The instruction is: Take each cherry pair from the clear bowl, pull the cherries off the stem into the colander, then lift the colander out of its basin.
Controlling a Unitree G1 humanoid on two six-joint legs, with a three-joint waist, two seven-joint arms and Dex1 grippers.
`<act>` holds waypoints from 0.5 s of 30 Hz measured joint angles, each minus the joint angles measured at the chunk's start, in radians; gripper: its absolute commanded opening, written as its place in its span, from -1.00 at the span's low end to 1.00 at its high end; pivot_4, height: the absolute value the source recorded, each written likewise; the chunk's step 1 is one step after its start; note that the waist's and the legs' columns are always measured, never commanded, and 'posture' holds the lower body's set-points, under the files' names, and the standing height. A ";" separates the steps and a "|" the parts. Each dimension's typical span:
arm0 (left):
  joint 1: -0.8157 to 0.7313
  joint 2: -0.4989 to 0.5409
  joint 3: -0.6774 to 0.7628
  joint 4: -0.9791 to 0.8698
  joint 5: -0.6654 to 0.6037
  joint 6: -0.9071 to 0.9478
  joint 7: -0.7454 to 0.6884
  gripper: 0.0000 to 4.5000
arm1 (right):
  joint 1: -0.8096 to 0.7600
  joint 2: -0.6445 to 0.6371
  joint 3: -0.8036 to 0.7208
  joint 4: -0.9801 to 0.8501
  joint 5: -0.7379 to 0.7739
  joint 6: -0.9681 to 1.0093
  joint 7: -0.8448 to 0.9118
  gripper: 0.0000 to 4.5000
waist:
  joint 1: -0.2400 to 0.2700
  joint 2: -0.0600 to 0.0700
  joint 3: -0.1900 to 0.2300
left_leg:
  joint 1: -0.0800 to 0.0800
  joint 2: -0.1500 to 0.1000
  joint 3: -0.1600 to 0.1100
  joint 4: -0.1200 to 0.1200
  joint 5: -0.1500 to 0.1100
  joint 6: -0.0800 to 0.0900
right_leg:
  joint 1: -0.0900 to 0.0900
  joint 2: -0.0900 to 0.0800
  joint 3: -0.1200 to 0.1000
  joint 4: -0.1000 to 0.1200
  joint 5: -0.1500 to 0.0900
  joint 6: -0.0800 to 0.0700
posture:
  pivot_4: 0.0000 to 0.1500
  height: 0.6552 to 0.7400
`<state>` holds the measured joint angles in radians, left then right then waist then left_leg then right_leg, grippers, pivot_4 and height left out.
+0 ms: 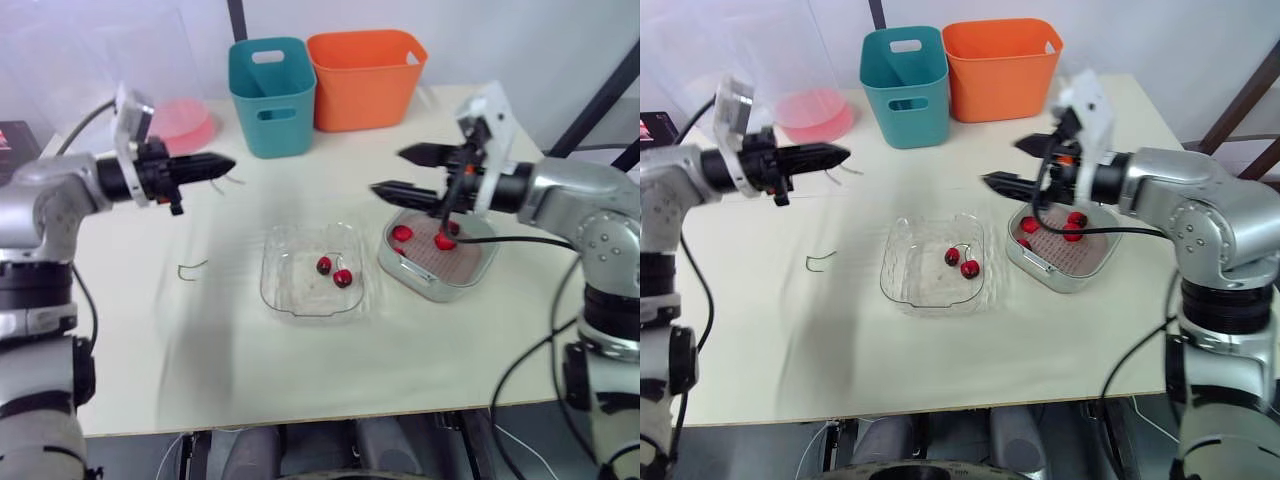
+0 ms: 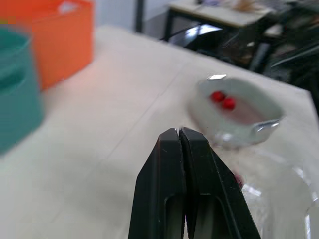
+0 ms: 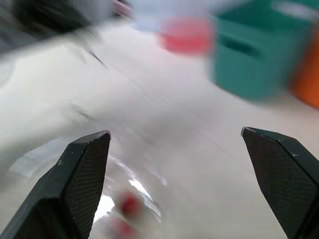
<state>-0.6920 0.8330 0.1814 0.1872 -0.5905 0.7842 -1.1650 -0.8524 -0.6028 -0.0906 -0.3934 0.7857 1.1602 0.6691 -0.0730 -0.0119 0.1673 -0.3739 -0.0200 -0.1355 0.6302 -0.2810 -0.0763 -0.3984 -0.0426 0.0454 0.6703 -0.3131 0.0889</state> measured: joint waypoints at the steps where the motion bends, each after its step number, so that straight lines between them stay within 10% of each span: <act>1: 0.044 0.013 0.021 -0.007 -0.013 0.029 0.013 -1.00 | -0.018 0.046 0.020 -0.026 0.032 0.022 -0.015 0.99 | 0.004 0.000 0.000 | -0.001 0.000 -0.001 0.000 0.000 0.000 | 0.000 -0.001 -0.001 0.000 0.000 0.000 | 1.00 1.00; 15: 0.535 0.003 0.285 -0.028 -0.101 0.170 0.127 -1.00 | 0.051 0.226 0.430 -0.072 -0.041 -0.033 -0.051 0.99 | 0.034 -0.002 -0.001 | 0.000 -0.003 -0.004 0.001 0.001 -0.002 | 0.003 -0.005 -0.003 -0.003 0.002 -0.002 | 1.00 1.00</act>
<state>-0.1570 0.8355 0.4659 0.1588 -0.6920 0.9545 -1.0379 -0.8011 -0.3770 0.3389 -0.4655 0.7447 1.1273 0.6182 -0.0393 -0.0144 0.1660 -0.3743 -0.0230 -0.1391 0.6317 -0.2801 -0.0779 -0.3956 -0.0476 0.0425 0.6678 -0.3115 0.0869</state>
